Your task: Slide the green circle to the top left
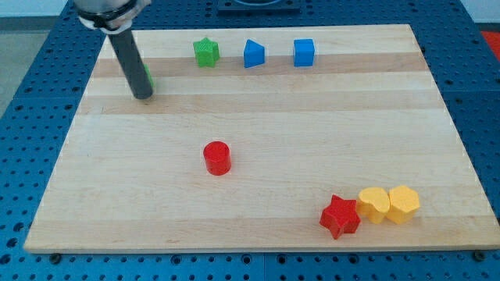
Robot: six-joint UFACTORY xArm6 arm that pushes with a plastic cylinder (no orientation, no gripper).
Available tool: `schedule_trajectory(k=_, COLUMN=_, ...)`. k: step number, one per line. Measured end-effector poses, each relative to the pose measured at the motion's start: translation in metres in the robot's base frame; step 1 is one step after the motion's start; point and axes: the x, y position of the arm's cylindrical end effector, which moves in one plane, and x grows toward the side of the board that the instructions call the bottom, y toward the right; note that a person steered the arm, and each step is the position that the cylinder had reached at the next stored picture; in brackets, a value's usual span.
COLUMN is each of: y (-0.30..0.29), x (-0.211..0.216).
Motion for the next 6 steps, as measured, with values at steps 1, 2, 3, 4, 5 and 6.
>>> schedule_trajectory(k=1, y=0.021, x=-0.01)
schedule_trajectory(k=2, y=0.026, x=0.019)
schedule_trajectory(k=3, y=0.022, x=0.024)
schedule_trajectory(k=4, y=-0.009, x=0.002)
schedule_trajectory(k=5, y=-0.009, x=-0.036)
schedule_trajectory(k=6, y=-0.009, x=-0.045)
